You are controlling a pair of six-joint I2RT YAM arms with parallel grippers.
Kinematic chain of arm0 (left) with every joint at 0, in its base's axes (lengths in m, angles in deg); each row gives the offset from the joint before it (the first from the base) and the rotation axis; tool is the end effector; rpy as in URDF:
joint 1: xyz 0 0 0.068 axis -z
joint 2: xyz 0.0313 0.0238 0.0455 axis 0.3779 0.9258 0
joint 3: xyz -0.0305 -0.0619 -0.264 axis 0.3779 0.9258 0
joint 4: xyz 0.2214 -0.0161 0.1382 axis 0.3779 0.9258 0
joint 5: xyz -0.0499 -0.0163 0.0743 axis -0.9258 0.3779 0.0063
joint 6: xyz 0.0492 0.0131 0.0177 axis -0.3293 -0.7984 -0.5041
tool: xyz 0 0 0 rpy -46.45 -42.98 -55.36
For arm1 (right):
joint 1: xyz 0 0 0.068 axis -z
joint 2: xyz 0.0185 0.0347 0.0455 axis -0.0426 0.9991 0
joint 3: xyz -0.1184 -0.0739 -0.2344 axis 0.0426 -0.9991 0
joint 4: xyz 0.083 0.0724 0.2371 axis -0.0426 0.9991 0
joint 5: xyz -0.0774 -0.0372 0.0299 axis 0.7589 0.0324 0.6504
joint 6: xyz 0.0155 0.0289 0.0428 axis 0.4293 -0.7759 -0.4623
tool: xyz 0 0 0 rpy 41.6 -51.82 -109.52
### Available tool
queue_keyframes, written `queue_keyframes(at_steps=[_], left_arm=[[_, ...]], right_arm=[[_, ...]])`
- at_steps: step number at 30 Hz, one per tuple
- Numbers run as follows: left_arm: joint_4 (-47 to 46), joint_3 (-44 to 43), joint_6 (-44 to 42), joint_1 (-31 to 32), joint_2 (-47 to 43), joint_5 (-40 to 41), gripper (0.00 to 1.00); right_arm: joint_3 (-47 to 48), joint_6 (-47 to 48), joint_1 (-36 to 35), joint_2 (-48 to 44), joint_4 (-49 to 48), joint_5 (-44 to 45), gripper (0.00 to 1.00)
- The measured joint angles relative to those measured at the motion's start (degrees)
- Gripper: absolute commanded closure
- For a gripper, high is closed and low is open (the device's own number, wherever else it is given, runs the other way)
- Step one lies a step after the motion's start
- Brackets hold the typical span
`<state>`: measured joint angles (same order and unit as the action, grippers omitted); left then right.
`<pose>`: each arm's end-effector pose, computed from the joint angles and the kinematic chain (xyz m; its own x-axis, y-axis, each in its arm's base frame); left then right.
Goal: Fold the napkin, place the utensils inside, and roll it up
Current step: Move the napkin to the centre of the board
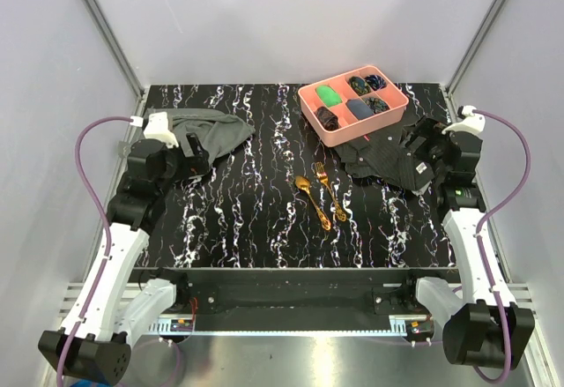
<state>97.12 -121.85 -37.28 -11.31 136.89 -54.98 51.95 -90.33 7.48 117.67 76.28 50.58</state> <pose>0.1812 -0.0321 0.3463 -0.3926 -0.1916 -0.8995 0.0103 0.9771 -0.2126 0.2269 -0.0188 0.3272 -0.1668 0.3569 -0.9191 0.1190 0.9326 0.3406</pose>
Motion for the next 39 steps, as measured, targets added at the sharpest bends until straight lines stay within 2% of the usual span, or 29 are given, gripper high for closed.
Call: queue_keyframes(at_steps=[8,15,23,39], left_arm=[[-0.28,1.49,5.97,0.0,0.44,2.4,0.01],[-2.97,11.45,16.81,-0.42,1.75,6.1,0.01],[-8.63,21.84,29.4,-3.82,2.62,9.25,0.01],[-25.2,24.68,37.44,-11.26,20.11,9.11,0.11]], right_arm=[[0.02,0.04,0.0,0.48,-0.02,-0.76,0.0],[0.0,-0.02,0.0,1.09,-0.02,-1.66,0.0],[0.02,-0.24,0.0,2.1,0.04,-4.04,0.0],[0.13,-0.92,0.0,2.78,0.04,-7.48,0.0]])
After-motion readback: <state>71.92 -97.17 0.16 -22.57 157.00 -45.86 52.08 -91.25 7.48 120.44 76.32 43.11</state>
